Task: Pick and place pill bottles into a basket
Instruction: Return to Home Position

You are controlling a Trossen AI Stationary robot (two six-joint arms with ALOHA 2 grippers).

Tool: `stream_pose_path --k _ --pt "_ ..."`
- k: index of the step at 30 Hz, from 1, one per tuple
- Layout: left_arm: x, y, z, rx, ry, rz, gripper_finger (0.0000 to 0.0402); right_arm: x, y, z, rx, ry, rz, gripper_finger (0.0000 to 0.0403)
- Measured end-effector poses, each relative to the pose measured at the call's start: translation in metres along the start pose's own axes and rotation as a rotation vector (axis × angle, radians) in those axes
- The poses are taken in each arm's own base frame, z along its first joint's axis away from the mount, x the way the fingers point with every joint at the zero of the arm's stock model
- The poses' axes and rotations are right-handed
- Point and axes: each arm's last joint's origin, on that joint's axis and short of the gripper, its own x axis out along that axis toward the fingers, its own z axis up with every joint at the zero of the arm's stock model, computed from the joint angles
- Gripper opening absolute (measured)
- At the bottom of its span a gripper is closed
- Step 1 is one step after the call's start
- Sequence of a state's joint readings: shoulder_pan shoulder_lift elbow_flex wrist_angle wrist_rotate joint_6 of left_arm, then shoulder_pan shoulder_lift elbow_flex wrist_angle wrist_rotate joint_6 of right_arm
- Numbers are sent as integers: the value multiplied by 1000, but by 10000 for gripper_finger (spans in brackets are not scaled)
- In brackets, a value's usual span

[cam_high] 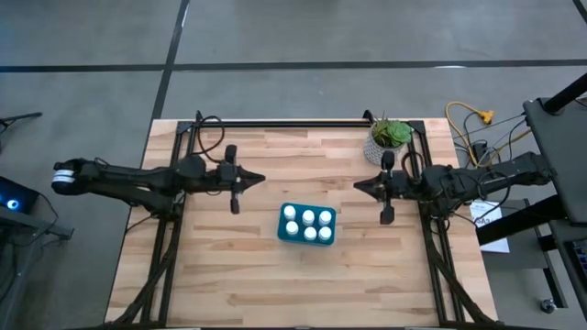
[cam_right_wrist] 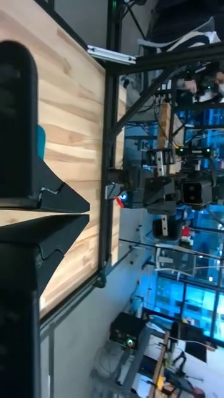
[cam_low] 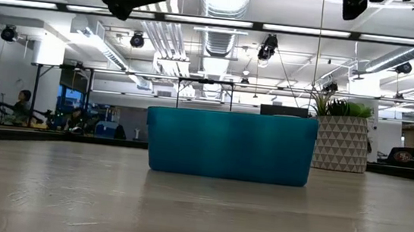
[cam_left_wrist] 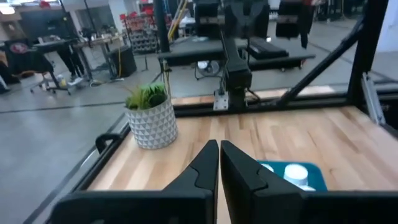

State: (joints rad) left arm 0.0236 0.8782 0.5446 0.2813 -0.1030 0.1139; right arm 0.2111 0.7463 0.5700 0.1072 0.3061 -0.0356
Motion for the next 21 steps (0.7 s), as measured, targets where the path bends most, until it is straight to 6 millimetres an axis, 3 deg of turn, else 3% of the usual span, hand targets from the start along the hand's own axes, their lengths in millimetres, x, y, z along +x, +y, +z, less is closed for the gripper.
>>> stream_pose_path --k 8,14,21 --pt "-3 -6 6 -6 -46 -32 0 -15 -2 5 -44 -165 101 9" --pt "-3 -6 2 -4 -44 -17 0 -31 -10 -2 -3 -298 81 8" --pt "-3 -6 -3 -7 -82 -10 0 -35 -21 -18 -18 -354 155 8"
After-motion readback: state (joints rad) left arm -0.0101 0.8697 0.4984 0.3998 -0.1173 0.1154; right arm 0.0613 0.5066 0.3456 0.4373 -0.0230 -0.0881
